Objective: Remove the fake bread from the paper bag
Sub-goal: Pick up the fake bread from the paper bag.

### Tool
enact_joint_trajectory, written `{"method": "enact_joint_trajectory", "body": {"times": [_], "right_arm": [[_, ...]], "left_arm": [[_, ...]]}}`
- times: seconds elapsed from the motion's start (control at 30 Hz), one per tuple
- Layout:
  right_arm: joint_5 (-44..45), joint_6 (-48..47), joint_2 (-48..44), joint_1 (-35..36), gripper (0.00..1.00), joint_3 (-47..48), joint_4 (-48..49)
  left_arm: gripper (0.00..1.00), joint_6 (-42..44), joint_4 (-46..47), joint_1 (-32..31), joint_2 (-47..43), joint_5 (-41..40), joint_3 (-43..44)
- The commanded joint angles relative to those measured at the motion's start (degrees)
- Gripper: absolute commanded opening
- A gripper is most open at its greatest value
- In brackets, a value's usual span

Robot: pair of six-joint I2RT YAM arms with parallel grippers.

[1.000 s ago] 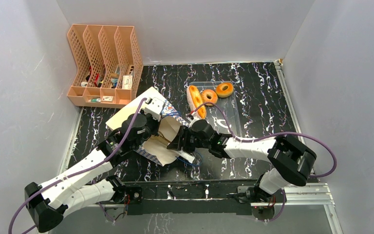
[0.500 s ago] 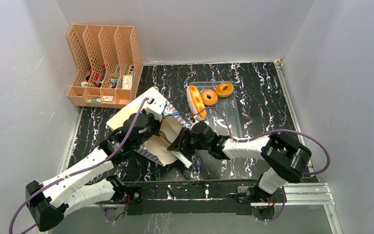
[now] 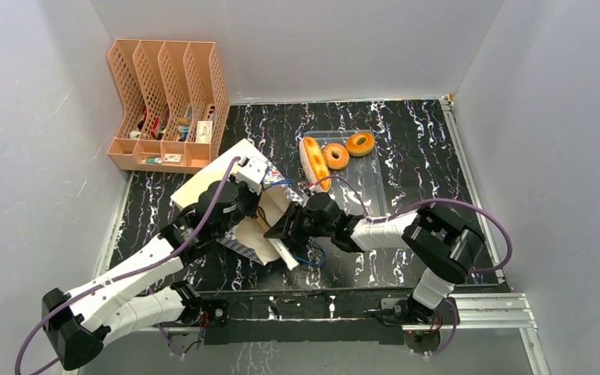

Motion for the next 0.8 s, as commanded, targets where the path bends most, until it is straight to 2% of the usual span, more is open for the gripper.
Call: {"method": "enact_joint_trajectory", "body": {"times": [0.0, 0.43, 0.77], "right_arm": [[-2.4, 3.3, 1.8, -0.5, 0.39, 2.4, 6.1], [-2.5, 2.6, 5.1, -0.5, 0.39, 8.3, 5.0], [-3.2, 2.0, 11.2, -0.4, 0.39, 11.2, 4.7]], "left_arm": [[0.0, 0.4, 0.9, -0.2, -0.1, 1.8, 1.6], [0.0, 0.5, 1.2, -0.2, 0.1, 2.7, 1.4], [0.0, 0.5, 1.2, -0.2, -0.1, 3.2, 1.6]]}}
